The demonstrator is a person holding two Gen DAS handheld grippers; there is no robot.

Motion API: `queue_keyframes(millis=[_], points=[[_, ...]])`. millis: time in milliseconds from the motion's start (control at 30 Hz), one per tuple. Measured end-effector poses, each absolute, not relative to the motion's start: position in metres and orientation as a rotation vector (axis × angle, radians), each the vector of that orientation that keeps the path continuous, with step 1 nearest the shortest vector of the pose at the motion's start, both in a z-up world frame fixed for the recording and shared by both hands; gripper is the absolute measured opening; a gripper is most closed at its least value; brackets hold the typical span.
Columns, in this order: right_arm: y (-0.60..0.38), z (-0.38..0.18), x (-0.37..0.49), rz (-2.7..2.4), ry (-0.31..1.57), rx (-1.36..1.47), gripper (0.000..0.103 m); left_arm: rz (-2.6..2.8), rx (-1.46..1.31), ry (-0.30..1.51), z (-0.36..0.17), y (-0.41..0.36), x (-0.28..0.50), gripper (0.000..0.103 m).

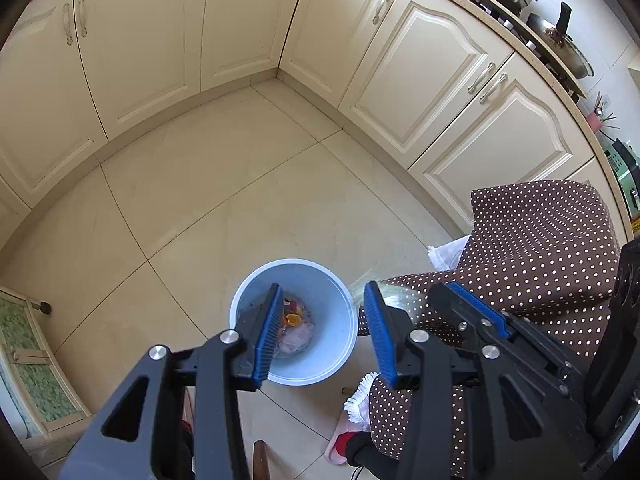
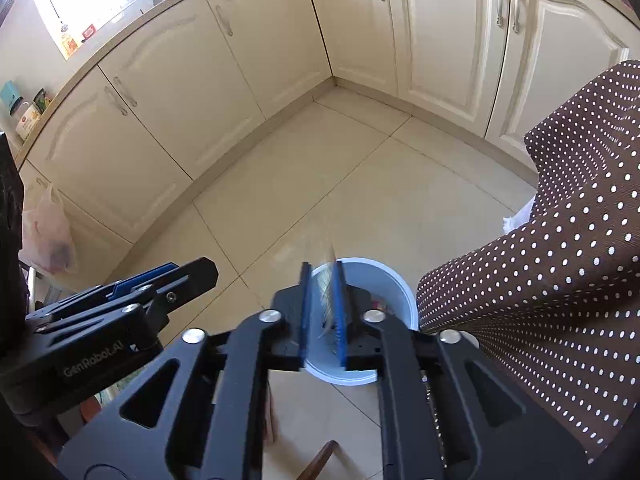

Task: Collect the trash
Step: 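Open the left tool then the right tool to drop both items into the bin, then move both open tools back over the table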

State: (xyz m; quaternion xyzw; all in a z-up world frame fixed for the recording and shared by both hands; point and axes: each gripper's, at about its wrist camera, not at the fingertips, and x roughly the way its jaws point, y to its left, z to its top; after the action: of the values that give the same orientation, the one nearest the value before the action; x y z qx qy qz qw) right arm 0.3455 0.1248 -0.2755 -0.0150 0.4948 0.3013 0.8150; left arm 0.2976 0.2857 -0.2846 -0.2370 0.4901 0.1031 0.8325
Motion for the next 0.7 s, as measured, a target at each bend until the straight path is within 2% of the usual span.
queue_keyframes(millis=[333, 600, 700], points=[[0.110, -0.250, 0.335, 0.628, 0.999, -0.029, 0.021, 0.207, -0.482, 1.008, -0.262, 0.273, 0.293, 0.041], [0.052, -0.185, 0.320, 0.568, 0.863, 0.014, 0.021, 0.117, -0.392, 0.922, -0.204, 0.218, 0.293, 0.042], [0.010, -0.156, 0.312, 0.524, 0.796, 0.043, 0.022, 0.058, -0.345, 0.880, -0.177, 0.181, 0.298, 0.045]])
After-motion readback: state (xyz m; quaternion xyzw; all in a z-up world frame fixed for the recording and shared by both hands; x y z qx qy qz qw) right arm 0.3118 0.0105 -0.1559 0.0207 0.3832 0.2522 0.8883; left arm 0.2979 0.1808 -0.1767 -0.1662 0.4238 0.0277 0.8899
